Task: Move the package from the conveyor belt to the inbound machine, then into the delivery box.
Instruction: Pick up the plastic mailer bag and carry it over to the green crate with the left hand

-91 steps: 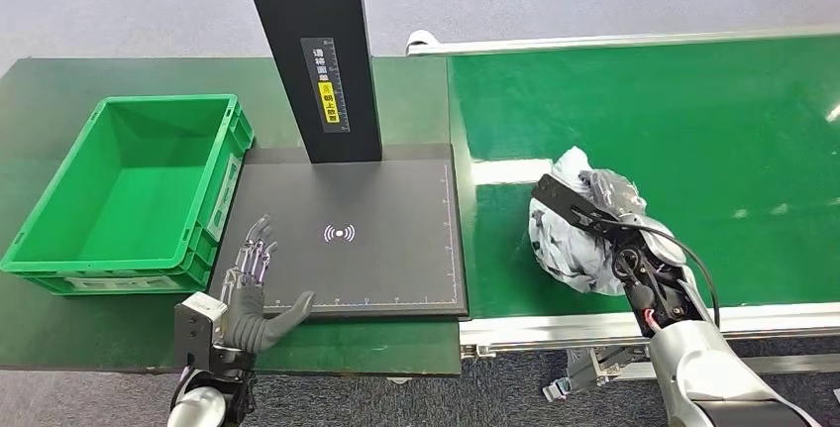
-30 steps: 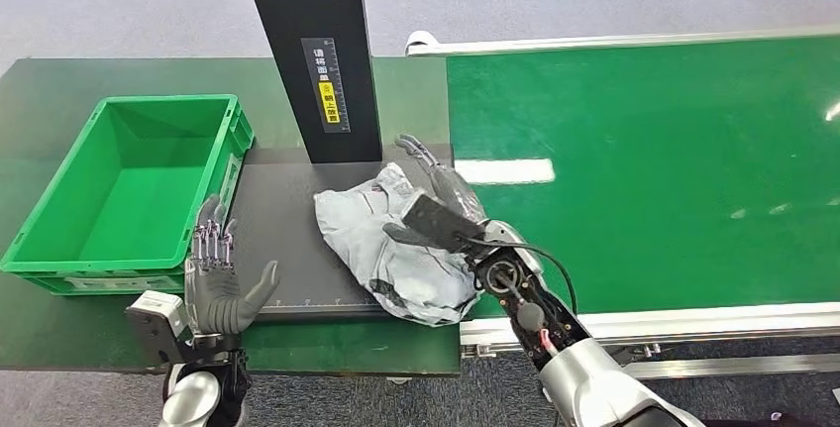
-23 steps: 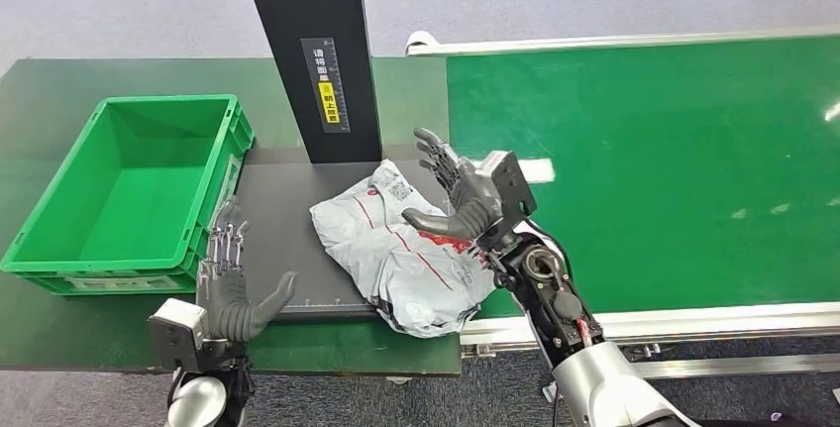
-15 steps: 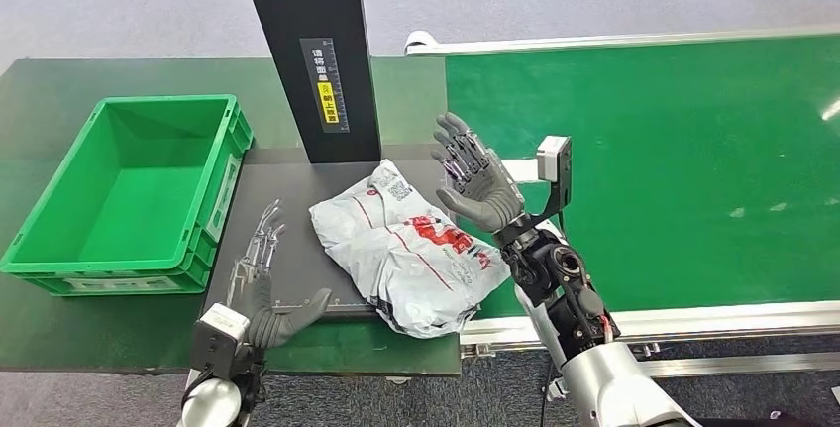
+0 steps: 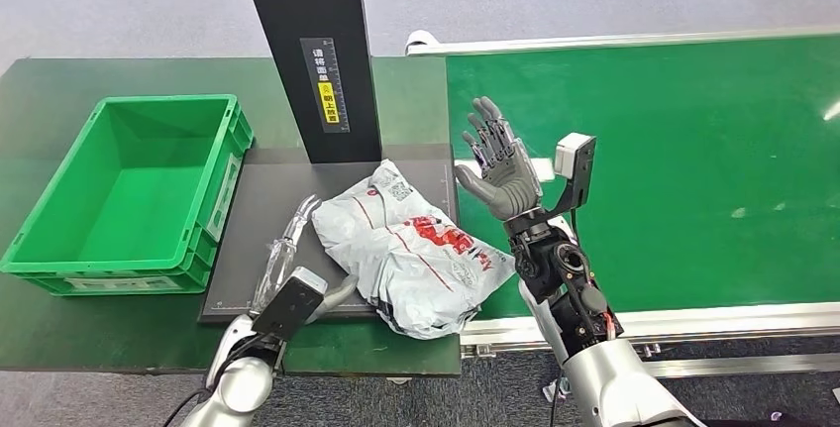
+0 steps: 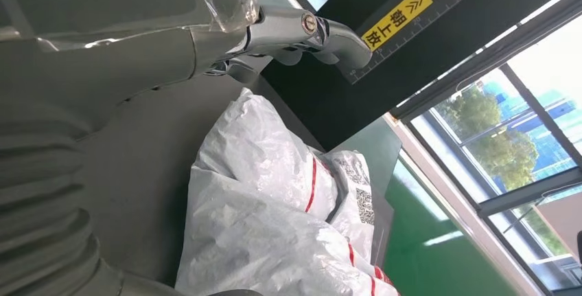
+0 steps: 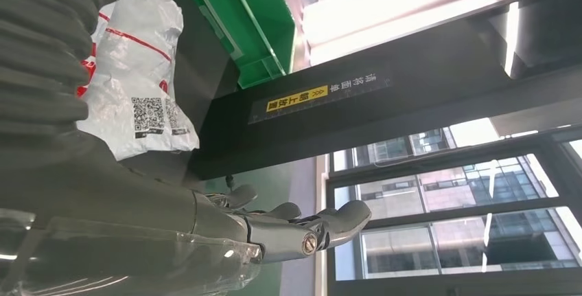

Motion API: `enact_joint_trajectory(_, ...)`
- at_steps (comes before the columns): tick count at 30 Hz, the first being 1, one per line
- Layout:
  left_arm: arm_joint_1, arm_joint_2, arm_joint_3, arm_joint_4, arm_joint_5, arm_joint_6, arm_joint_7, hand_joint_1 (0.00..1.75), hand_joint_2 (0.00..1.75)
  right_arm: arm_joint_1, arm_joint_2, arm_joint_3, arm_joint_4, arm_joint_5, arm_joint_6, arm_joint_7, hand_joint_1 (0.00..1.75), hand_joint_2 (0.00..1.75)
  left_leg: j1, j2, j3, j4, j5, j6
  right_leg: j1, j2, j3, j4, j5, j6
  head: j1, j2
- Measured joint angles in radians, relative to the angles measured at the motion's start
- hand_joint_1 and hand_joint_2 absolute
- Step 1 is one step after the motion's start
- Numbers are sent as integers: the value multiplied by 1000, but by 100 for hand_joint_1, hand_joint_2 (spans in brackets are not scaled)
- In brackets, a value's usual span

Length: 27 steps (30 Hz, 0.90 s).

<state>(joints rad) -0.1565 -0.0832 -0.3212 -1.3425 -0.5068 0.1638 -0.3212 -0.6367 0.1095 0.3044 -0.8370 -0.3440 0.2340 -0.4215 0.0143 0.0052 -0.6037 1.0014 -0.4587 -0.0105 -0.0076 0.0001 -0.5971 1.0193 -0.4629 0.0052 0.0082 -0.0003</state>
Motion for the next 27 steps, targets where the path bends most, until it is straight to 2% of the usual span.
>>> enact_joint_trajectory(11, -6, -1, 0, 25, -1, 4, 0, 0, 175, 0, 0, 0, 0, 0, -1, 0, 0, 175, 0, 0, 0, 0, 0, 0, 0, 0, 0, 0, 0, 0, 0, 0)
enact_joint_trajectory(15, -18, -5, 0, 33, 13, -14, 6, 0, 175, 0, 1, -3, 0, 3, -45, -4, 0, 175, 0, 0, 0, 0, 0, 0, 0, 0, 0, 0, 0, 0, 0, 0)
enact_joint_trajectory(20, -106, -26, -12, 120, -9, -28, 82, 0, 175, -2, 17, -20, 0, -8, -122, -14, 0, 175, 0, 0, 0, 0, 0, 0, 0, 0, 0, 0, 0, 0, 0, 0)
enact_joint_trajectory(24, -205, -55, -26, 280, -86, 27, 145, 0, 175, -3, 31, -24, -6, 7, -148, -19, 0, 175, 0, 0, 0, 0, 0, 0, 0, 0, 0, 0, 0, 0, 0, 0)
enact_joint_trajectory(27, -275, -74, -37, 419, -143, 31, 169, 0, 175, -3, 36, -25, -16, 33, -190, -30, 0, 175, 0, -1, 0, 0, 0, 0, 0, 0, 0, 0, 0, 0, 0, 0)
